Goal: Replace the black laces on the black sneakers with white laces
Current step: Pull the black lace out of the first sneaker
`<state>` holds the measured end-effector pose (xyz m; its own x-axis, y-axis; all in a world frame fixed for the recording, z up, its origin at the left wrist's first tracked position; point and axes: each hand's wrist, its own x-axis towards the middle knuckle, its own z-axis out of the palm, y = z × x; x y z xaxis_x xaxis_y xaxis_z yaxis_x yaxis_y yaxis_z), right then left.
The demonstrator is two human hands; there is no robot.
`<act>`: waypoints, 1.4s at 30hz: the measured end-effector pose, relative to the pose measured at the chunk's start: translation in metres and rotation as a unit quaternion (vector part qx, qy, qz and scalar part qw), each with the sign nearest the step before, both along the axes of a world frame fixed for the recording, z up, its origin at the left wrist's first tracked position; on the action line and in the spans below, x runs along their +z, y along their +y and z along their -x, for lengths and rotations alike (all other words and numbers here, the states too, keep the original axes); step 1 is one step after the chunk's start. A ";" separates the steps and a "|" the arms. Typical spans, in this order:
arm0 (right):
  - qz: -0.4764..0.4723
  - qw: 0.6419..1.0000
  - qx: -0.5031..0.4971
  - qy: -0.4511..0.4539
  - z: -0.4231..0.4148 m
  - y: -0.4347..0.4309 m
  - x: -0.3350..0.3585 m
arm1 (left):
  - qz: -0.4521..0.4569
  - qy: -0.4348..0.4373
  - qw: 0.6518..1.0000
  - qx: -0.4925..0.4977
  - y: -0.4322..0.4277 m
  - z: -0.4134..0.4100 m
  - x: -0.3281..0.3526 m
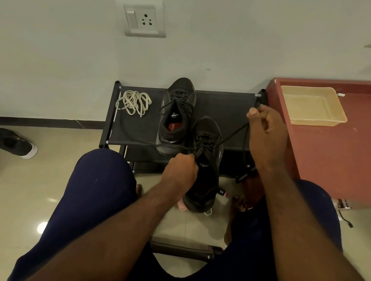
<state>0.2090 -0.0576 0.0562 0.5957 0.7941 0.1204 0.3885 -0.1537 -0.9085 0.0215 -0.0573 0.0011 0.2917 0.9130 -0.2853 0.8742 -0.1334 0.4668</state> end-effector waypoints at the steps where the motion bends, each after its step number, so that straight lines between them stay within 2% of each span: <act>1: -0.012 1.000 -0.001 0.004 0.000 0.002 0.001 | 0.001 -0.001 1.000 0.002 0.000 0.000 0.000; 3: -0.008 1.000 0.015 -0.004 -0.004 0.002 -0.005 | -0.003 0.001 1.000 0.008 0.001 0.001 0.001; 7: 0.153 0.980 0.126 -0.027 -0.005 -0.004 -0.021 | -0.005 -0.008 1.000 0.000 0.002 0.004 0.001; 12: 0.239 0.955 0.170 -0.043 0.026 -0.018 -0.028 | -0.009 -0.020 1.000 0.006 0.004 0.001 -0.001; 14: 0.316 0.925 0.209 -0.033 0.038 -0.027 -0.029 | -0.008 -0.021 1.000 0.004 0.005 -0.001 -0.001; 16: 0.386 0.888 0.229 -0.098 0.049 -0.033 -0.035 | -0.013 -0.015 1.000 0.001 0.005 -0.002 -0.002; 18: 0.385 0.885 0.206 -0.163 0.058 -0.031 -0.040 | -0.010 -0.013 1.000 0.002 0.004 -0.001 -0.001; 20: 0.372 0.891 0.183 -0.184 0.064 -0.028 -0.043 | -0.004 -0.021 1.000 0.012 0.004 0.001 0.000; 25: 0.303 0.942 0.090 -0.110 0.057 -0.030 -0.050 | 0.000 -0.098 0.993 0.067 0.018 0.016 0.001; 27: 0.296 0.940 0.110 -0.133 0.055 -0.033 -0.050 | 0.015 -0.100 0.993 0.056 0.016 0.016 0.001; 32: 0.295 0.925 0.161 -0.176 0.055 -0.037 -0.052 | 0.014 -0.043 0.998 -0.040 0.016 0.007 0.006; 37: 0.299 0.919 0.174 -0.191 0.055 -0.035 -0.049 | -0.143 -0.064 0.987 -0.032 0.042 0.006 0.025; 42: 0.297 0.910 0.195 -0.216 0.055 -0.037 -0.047 | -0.081 0.000 0.986 -0.143 0.056 -0.008 0.006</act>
